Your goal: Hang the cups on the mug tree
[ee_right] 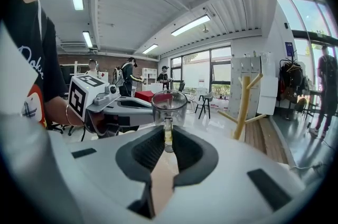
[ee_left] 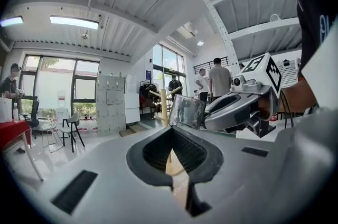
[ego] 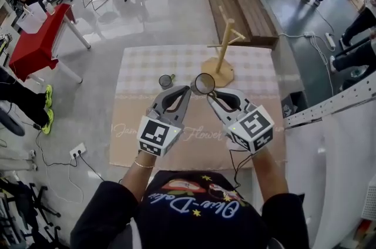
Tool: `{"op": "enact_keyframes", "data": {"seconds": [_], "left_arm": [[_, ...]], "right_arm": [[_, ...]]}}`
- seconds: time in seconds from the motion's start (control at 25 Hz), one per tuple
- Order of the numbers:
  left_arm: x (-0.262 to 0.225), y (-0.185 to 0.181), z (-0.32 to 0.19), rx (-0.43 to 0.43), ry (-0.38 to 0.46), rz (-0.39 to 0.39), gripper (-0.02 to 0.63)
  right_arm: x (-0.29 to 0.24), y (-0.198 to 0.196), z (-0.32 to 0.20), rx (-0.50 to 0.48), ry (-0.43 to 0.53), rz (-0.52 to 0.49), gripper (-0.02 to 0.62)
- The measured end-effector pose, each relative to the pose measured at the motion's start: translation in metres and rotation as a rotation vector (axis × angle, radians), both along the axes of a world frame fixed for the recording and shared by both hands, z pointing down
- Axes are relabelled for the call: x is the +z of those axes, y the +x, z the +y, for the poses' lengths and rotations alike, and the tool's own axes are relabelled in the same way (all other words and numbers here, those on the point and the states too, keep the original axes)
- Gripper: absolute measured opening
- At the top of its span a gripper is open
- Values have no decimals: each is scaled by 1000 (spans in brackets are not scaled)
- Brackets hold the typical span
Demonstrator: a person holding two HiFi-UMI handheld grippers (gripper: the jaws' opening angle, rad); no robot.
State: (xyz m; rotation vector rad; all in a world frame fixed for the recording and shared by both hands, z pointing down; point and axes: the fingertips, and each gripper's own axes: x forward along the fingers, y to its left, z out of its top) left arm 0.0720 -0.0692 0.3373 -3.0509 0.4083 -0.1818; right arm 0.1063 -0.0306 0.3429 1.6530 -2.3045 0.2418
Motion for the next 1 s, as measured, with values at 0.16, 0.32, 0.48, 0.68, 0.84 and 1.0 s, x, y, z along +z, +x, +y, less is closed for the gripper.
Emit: {"op": "enact_keyframes", "data": {"seconds": [0.16, 0.32, 0.48, 0.68, 0.84, 1.0], "left_arm": [[-5, 4, -6, 16, -4, 11, 2], [-6, 6, -11, 24, -18, 22, 2], [-5, 8, -12, 45, -19, 21, 2], [-2, 6, -15, 71, -27, 19, 2], [-1, 1, -18, 90, -27, 23, 2], [0, -3, -27, 100, -34, 27, 2]], "right_arm": [[-6, 5, -3, 28, 3, 4, 48], [-11, 9, -5, 49, -2, 13, 48], [-13, 11, -5, 65, -11, 20, 48], [-14, 5, -11, 70, -21, -4, 48], [-12, -4, -18, 69, -30, -21, 48], [-11, -10, -28, 71, -37, -35, 48]]}}
